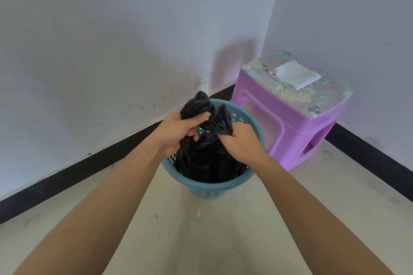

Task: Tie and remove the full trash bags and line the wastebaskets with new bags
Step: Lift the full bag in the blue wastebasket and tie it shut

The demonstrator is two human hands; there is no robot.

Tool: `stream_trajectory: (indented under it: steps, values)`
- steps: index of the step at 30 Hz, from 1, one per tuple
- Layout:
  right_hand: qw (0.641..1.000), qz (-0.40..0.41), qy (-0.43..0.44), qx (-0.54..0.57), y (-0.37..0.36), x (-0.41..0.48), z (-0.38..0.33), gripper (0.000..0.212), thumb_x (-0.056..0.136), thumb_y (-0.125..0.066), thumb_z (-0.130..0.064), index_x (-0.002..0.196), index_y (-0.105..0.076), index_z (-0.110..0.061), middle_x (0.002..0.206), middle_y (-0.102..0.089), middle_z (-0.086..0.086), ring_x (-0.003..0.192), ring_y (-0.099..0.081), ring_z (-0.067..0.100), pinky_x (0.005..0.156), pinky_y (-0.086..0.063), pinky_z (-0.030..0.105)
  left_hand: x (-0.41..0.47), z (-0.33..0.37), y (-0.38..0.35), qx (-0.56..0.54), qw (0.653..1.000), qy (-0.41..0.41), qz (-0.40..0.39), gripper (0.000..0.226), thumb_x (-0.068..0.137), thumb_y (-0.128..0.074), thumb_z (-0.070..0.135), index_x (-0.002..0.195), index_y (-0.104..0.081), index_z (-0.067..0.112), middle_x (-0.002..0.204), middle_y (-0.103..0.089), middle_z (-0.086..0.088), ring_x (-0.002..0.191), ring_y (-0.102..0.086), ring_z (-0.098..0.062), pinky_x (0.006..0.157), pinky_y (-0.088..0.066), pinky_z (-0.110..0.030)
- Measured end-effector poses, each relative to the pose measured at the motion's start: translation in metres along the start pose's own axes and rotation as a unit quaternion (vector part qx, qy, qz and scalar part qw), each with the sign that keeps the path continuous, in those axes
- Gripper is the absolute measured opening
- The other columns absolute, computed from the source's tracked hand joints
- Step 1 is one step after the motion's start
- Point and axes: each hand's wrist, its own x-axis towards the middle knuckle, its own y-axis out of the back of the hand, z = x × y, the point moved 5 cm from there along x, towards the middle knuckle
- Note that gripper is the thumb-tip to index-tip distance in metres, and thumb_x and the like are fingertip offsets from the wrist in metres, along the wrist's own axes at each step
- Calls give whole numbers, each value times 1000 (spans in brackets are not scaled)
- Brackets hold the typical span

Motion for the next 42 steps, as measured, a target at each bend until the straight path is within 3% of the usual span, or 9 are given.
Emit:
stream_trajectory:
  steps: [4, 8, 14, 19, 28, 31, 34, 38, 42]
  values:
    - [993, -50, 55, -90, -6, -7, 17, 67, 92, -43, -71, 77, -57, -7, 66, -61, 10, 62, -59, 22, 65, -52, 40, 6, 17, 29, -179, 978, -53, 89, 16, 92, -66, 21, 84, -56, 12, 58, -37, 4, 44, -30, -6, 48, -34, -21]
    - [989, -60, 70, -116, -3, -6, 26, 57, 99, -41, -59, 80, -58, -7, 77, -57, 4, 72, -56, 19, 69, -48, 38, 7, 14, 51, -103, 983, -42, 149, 22, 94, -66, 20, 83, -47, 16, 59, -34, 4, 45, -22, -6, 44, -21, -20]
    - [922, 99, -168, 336, 23, -5, 41, 44, 103, -42, -48, 87, -73, -21, 101, -73, -4, 100, -66, 14, 92, -47, 31, 3, 14, 69, -174, 950, -83, 248, 19, 89, -56, -9, 95, -51, 9, 74, -47, -4, 62, -45, -12, 60, -40, -24]
    - [864, 123, -194, 448, 32, -3, 41, 47, 103, -42, -49, 77, -65, -18, 90, -76, 1, 95, -70, 23, 93, -54, 39, 4, -14, 53, -151, 978, -18, 143, 54, 84, -73, 42, 119, -61, 2, 105, -72, -10, 102, -69, -23, 92, -51, -35]
    - [937, -5, -137, 322, 8, -11, 25, 44, 106, -36, -46, 72, -45, -19, 50, -32, -7, 47, -30, 9, 57, -29, 24, -1, -10, 21, -100, 991, -42, 80, 48, 101, -39, 48, 72, -53, 13, 102, -75, -8, 100, -71, -20, 96, -52, -41]
    - [963, -29, -140, 228, -1, -15, 27, 47, 104, -35, -51, 73, -49, -19, 49, -35, -10, 46, -32, 8, 58, -28, 28, -2, 7, 14, -195, 978, -41, 60, 55, 100, -28, 58, 64, -39, 17, 46, -41, -4, 45, -55, -23, 67, -58, -40]
    - [974, -47, -121, 188, -8, -18, 25, 47, 105, -33, -49, 75, -51, -17, 52, -38, -7, 49, -36, 10, 58, -31, 27, -3, 7, 10, -200, 979, 0, 41, 53, 97, -38, 61, 65, -41, 20, 44, -18, 6, 34, -15, -9, 39, -26, -22]
    - [990, -8, -74, 123, -8, -19, 22, 50, 105, -33, -46, 72, -51, -14, 55, -42, -1, 51, -41, 13, 58, -34, 29, -8, 4, 12, -165, 986, 14, 21, 10, 89, -45, 4, 90, -43, 13, 58, -17, 5, 48, -15, -10, 46, -23, -24]
    - [999, 49, 10, 10, -4, -18, 13, 58, 103, -30, -50, 74, -55, -6, 56, -54, 9, 52, -54, 23, 55, -44, 37, -15, -2, 15, -97, 994, 24, -36, 37, 85, -38, -19, 113, -45, 5, 57, -37, 4, 51, -29, -7, 52, -29, -24]
